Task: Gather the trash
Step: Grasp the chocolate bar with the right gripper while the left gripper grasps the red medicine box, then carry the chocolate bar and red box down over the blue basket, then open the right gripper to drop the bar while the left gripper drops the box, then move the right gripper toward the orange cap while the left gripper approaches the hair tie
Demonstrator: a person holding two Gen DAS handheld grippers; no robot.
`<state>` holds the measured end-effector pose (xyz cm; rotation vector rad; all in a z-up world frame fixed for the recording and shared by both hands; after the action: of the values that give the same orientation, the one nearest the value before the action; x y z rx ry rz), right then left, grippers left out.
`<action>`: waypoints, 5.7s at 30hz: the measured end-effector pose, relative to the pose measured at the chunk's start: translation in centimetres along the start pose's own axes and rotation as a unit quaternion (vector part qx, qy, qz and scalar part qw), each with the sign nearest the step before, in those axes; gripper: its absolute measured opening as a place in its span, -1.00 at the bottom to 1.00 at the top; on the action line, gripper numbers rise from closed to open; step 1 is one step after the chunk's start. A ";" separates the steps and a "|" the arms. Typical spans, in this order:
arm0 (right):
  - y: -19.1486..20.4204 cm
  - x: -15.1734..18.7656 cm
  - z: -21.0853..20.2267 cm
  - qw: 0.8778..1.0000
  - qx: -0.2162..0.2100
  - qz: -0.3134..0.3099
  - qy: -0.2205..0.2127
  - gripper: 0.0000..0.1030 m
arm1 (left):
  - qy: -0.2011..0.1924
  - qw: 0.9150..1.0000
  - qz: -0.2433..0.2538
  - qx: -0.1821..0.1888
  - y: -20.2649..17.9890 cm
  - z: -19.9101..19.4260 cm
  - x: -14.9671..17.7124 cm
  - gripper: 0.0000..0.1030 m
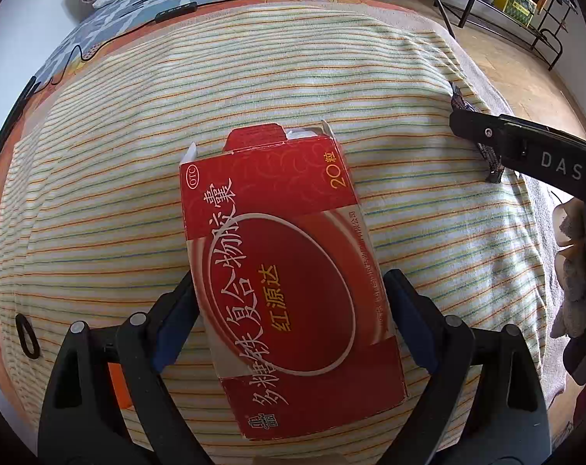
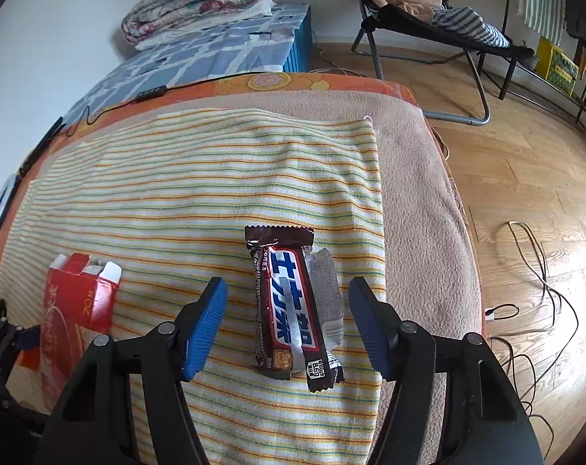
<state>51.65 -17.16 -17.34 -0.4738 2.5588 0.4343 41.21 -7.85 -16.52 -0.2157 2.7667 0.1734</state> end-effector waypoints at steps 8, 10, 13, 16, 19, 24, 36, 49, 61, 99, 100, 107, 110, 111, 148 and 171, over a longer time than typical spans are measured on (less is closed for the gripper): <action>-0.9 0.4 -1.1 1.000 -0.013 0.014 -0.006 -0.78 | -0.014 1.000 0.001 0.023 1.1 -1.1 0.7 0.73; -0.7 0.3 -1.9 1.000 -0.016 0.012 -0.015 -0.82 | -0.016 0.999 -0.005 0.032 1.4 -1.4 0.7 0.73; -0.3 0.4 -3.1 1.000 -0.018 0.007 -0.024 -0.84 | -0.022 0.999 -0.006 0.042 1.3 -2.4 1.0 0.72; 0.4 0.5 -4.4 0.999 -0.025 0.003 -0.031 -0.84 | -0.028 0.998 -0.010 0.052 1.4 -3.5 1.2 0.72; 1.7 0.6 -6.0 0.999 -0.026 -0.012 -0.037 -0.84 | -0.036 0.997 -0.016 0.065 1.6 -5.2 1.5 0.72; 4.4 1.7 -9.1 0.998 -0.030 -0.042 -0.046 -0.84 | -0.049 0.995 -0.020 0.083 2.5 -8.4 2.8 0.72; 11.8 6.4 -15.4 0.992 -0.062 -0.097 -0.048 -0.84 | -0.079 0.993 -0.028 0.089 6.4 -15.3 8.4 0.72; 17.0 17.0 -19.5 0.988 -0.094 -0.119 -0.032 -0.84 | -0.084 0.992 -0.027 0.085 10.0 -19.8 18.4 0.72; 19.8 26.0 -19.3 0.984 -0.120 -0.128 0.012 -0.84 | -0.046 0.994 -0.027 0.095 10.2 -18.6 28.1 0.72; 21.8 35.5 -12.0 0.974 -0.127 -0.121 0.140 -0.84 | 0.077 0.992 -0.034 0.091 10.3 -9.2 38.2 0.76; 21.8 35.6 -11.9 0.974 -0.128 -0.120 0.143 -0.83 | 0.078 0.992 -0.035 0.091 10.5 -9.0 38.1 0.75; 21.5 35.6 -11.3 0.975 -0.119 -0.113 0.152 -0.28 | 0.081 0.992 -0.041 0.089 10.9 -8.2 37.9 0.75; 21.3 35.8 -11.1 0.975 -0.111 -0.111 0.157 -0.28 | 0.081 0.992 -0.043 0.089 10.9 -8.1 38.0 0.75; 21.2 35.8 -11.0 0.975 -0.109 -0.110 0.159 -0.26 | 0.082 0.992 -0.043 0.088 10.9 -8.1 38.0 0.75; 20.8 29.5 -13.6 0.986 -0.053 -0.120 0.101 0.09 | -0.006 0.993 -0.085 0.080 16.7 -12.9 31.3 0.75; 22.9 17.0 -11.4 0.992 -0.071 -0.106 0.007 0.09 | -0.065 0.987 -0.131 0.061 24.5 -11.0 17.1 0.61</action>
<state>23.79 -5.44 -11.98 -0.7935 2.4672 0.5384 17.43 12.41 -10.24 -0.5138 2.5782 -0.0477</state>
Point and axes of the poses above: each gripper's, at about its wrist camera, not at the fingertips, and z roughly the way its jaws point, y to its left, x to its underside, the point moved 3 cm from there along z, roughly the way its jaws point, and after that the axes turned 5 degrees about -x, right-handed, at the moved point
